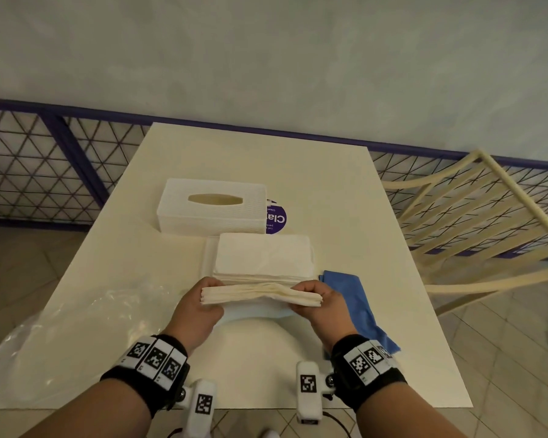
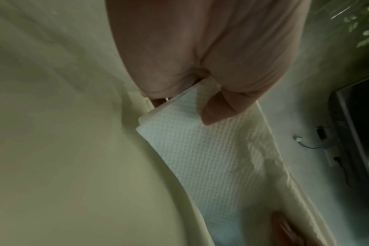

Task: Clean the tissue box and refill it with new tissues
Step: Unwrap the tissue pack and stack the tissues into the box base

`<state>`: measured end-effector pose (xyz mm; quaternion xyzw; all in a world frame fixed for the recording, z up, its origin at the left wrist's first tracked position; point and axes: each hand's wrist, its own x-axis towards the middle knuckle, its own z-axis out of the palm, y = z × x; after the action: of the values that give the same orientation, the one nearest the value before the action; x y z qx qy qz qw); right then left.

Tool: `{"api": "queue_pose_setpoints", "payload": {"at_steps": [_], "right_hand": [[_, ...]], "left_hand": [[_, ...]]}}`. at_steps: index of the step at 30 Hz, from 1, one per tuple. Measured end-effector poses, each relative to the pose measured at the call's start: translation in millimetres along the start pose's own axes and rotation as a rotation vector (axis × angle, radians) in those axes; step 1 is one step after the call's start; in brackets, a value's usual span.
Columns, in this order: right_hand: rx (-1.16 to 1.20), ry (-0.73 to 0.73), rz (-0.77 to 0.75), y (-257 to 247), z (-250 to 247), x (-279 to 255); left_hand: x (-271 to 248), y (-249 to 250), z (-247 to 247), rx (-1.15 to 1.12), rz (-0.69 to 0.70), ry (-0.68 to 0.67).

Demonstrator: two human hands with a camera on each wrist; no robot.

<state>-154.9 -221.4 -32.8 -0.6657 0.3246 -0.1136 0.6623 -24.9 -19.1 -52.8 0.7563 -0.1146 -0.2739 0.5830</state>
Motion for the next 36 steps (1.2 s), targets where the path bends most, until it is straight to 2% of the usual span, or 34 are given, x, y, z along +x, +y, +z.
{"api": "queue_pose_setpoints", "payload": {"at_steps": [4, 13, 17, 19, 23, 25, 29, 36], "right_hand": [[-0.023, -0.009, 0.016, 4, -4, 1], [-0.300, -0.029, 0.030, 21, -7, 6], [-0.205, 0.023, 0.107, 12, -8, 7], [-0.151, 0.016, 0.099, -1, -9, 10], [-0.051, 0.068, 0.065, -27, -13, 27], [-0.043, 0.074, 0.066, -39, -13, 38], [-0.101, 0.078, 0.068, -52, -16, 61], [-0.276, 0.106, 0.064, -56, -14, 91]], "left_hand": [[-3, -2, 0, 0.062, 0.010, -0.007], [-5, -5, 6, 0.148, -0.016, -0.034], [-1, 7, 2, 0.196, -0.011, -0.028], [2, 21, -2, 0.126, -0.014, -0.002], [15, 46, -3, -0.153, -0.095, 0.015], [25, 57, -2, -0.197, -0.114, 0.010], [48, 69, -3, -0.127, -0.088, 0.022], [76, 72, 1, 0.153, -0.060, 0.124]]}}
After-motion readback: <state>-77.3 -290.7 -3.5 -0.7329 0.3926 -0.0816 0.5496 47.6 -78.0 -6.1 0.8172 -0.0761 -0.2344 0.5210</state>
